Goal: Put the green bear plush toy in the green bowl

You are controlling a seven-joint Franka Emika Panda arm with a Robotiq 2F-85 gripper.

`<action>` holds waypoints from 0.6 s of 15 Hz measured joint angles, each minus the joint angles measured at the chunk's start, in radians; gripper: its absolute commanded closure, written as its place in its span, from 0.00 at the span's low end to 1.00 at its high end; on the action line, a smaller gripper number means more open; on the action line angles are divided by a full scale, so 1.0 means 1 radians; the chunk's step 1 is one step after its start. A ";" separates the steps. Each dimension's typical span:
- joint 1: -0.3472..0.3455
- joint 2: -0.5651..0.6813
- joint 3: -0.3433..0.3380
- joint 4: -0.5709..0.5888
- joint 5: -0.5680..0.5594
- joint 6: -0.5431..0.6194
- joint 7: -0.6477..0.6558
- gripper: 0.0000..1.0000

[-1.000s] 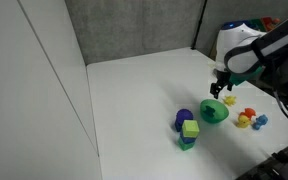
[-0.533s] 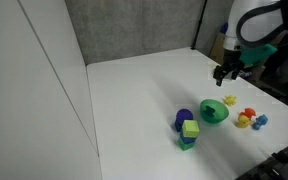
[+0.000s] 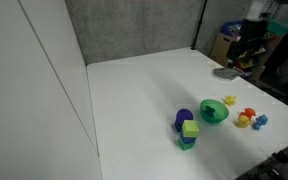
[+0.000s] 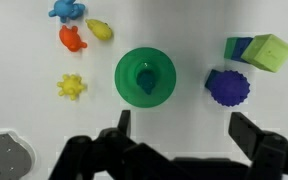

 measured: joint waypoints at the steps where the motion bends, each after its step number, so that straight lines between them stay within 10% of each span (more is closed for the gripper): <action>1: -0.001 -0.032 0.000 -0.004 0.000 -0.017 0.000 0.00; 9: -0.015 -0.219 0.005 -0.044 -0.015 -0.185 0.000 0.00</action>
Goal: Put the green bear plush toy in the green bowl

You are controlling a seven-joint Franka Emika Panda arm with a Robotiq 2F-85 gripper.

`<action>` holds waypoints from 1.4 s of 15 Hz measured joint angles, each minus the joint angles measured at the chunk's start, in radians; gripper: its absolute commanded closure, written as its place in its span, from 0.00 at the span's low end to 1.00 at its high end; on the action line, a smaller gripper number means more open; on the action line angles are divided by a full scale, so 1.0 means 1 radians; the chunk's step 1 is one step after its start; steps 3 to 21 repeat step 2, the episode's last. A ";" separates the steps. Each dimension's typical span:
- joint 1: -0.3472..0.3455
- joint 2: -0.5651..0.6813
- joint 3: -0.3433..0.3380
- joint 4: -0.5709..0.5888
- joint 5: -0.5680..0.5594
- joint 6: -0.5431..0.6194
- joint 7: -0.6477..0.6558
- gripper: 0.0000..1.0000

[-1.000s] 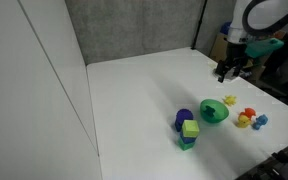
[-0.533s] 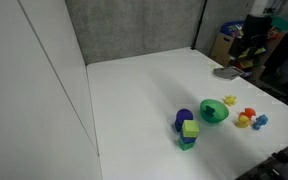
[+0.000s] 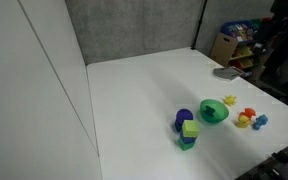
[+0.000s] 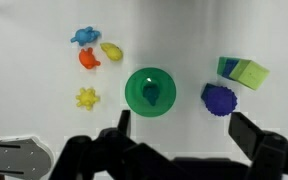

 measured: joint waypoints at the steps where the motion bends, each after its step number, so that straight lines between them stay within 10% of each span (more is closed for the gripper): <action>1: -0.003 -0.007 0.000 -0.004 -0.002 -0.008 0.000 0.00; 21: -0.005 -0.011 0.001 -0.007 -0.004 -0.013 0.000 0.00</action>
